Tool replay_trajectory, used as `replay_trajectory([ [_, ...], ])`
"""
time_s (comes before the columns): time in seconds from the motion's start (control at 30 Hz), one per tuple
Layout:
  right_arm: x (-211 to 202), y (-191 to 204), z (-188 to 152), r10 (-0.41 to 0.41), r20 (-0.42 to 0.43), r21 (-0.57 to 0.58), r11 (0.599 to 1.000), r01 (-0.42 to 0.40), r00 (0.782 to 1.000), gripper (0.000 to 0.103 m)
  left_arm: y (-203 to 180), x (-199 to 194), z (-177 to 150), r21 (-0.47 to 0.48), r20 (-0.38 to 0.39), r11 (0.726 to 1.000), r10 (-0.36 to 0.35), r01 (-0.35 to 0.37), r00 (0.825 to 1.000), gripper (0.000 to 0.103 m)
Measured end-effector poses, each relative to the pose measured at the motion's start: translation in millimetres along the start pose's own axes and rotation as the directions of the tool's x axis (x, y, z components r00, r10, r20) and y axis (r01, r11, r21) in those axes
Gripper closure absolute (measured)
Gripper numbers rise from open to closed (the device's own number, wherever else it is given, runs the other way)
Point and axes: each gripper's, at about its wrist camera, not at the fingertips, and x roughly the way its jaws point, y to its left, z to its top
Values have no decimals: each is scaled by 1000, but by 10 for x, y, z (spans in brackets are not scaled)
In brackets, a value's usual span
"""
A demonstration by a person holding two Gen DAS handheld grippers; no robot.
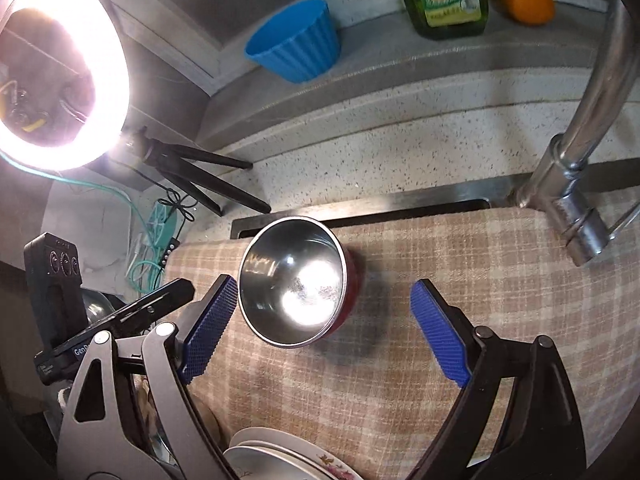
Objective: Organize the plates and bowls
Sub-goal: 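Move both grippers to the red steel bowl rim and close them, then lift the red steel bowl and lower it into the large steel bowl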
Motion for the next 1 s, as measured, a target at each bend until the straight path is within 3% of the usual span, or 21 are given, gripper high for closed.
replay_trajectory([
  [0.23,273,-77,38,12,-51,22,1000,-10,999,25,-67,277,17,24,-49,999,23,-22,999,40],
  [0.3,326,-109,43,17,-63,33,999,-15,998,38,-48,298,30,19,-53,1000,24,-23,998,42],
  [0.47,418,-119,56,2,-90,27,1000,1,996,52,-46,401,51,14,-71,1000,7,-6,997,58],
  [0.6,486,-113,52,-12,-111,17,1000,14,994,65,-74,477,43,30,-84,999,13,-11,996,84],
  [0.73,557,-122,37,-17,-133,13,1000,19,991,85,-92,510,30,51,-78,998,28,-24,997,93],
  [1.0,570,-144,11,-31,-136,22,999,34,990,88,-107,431,-10,58,-66,998,20,-16,998,93],
])
